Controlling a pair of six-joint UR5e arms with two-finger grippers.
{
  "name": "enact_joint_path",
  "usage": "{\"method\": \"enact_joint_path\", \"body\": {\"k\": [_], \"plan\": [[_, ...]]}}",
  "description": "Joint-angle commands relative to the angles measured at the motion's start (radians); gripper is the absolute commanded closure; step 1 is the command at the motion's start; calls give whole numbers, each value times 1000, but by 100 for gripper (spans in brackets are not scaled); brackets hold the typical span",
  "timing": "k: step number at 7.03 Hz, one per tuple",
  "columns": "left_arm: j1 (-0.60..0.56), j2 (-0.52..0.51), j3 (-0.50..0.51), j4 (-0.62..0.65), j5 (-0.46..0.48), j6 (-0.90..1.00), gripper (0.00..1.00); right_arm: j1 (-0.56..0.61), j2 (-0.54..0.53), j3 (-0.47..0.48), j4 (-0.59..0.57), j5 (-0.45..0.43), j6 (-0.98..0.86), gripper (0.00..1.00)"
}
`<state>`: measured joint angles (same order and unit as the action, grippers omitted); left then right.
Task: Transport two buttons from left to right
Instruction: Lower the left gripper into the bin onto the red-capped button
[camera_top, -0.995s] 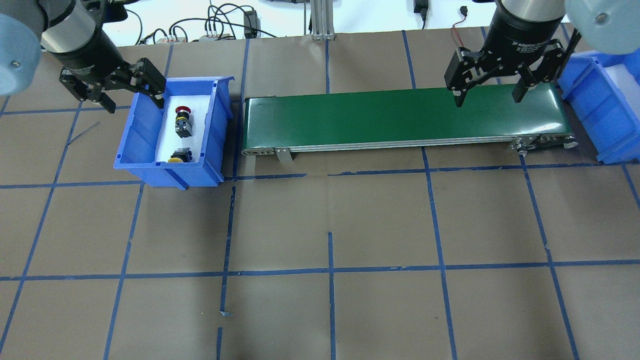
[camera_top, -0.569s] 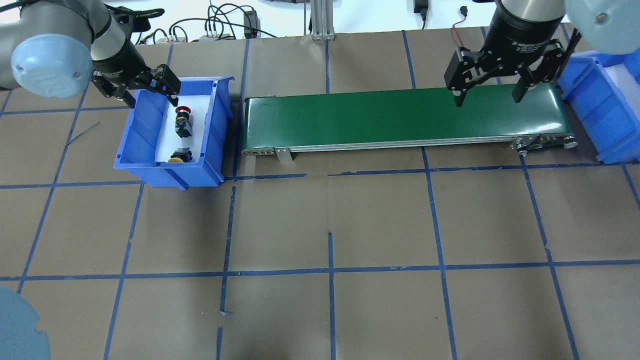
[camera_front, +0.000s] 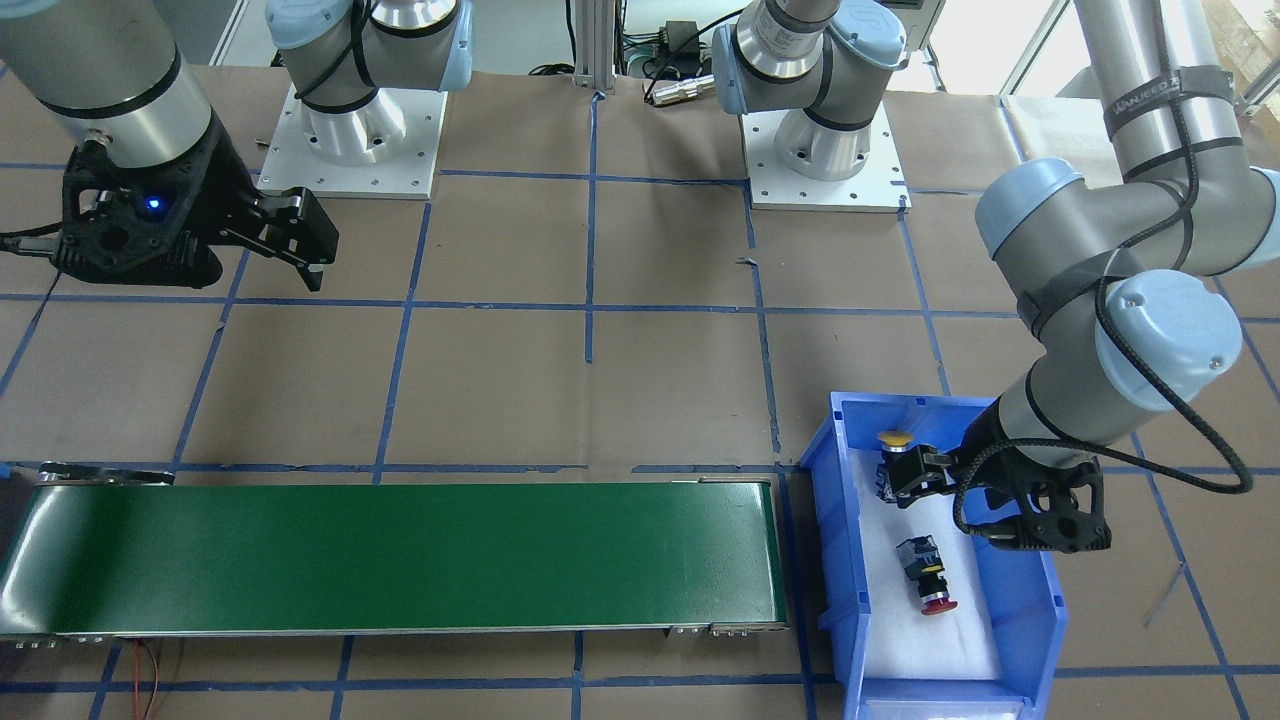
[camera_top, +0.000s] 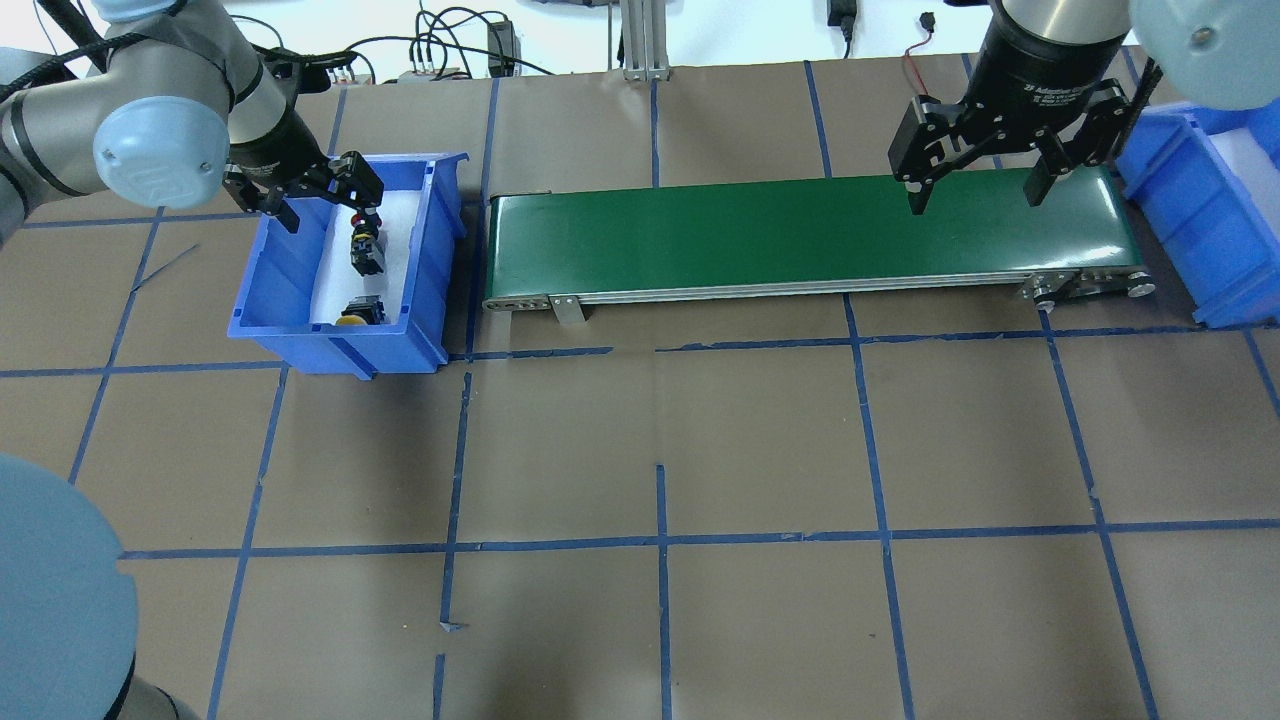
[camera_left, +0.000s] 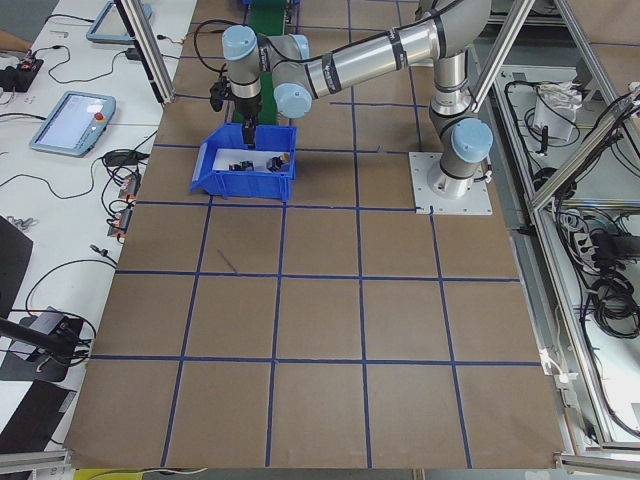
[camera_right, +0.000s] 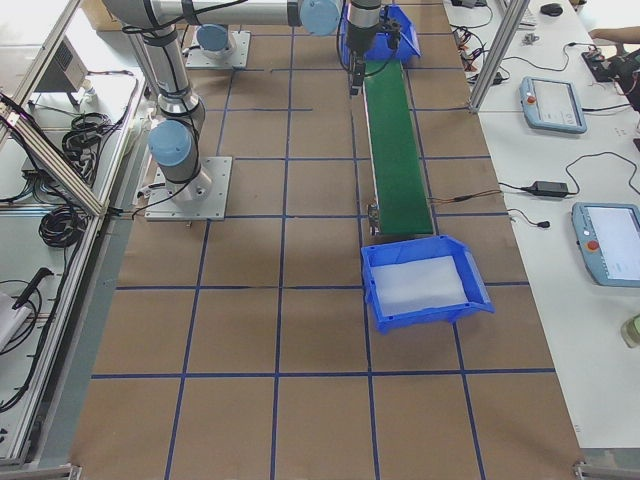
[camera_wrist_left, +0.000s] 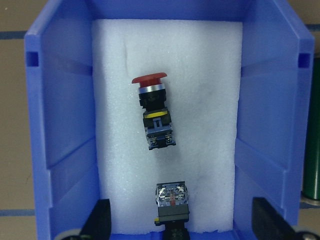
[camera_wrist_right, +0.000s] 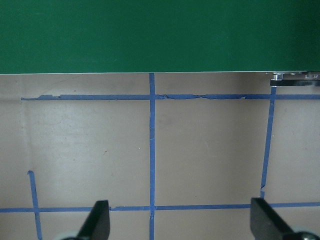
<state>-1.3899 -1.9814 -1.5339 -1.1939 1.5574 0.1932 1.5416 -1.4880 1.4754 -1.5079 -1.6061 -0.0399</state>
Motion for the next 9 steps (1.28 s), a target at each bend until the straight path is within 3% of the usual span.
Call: {"method": "enact_joint_path", "body": {"k": [1,7,9], "plan": [[0,-65,0,55,-2,-1,5,0,0,-1,0,0,0,0],[-1,-160,-28,151,4,-4,10,0,0,-1,0,0,0,0],[-1,-160,-29,152,10,-11,59,-2,0,-1,0,0,0,0]]}}
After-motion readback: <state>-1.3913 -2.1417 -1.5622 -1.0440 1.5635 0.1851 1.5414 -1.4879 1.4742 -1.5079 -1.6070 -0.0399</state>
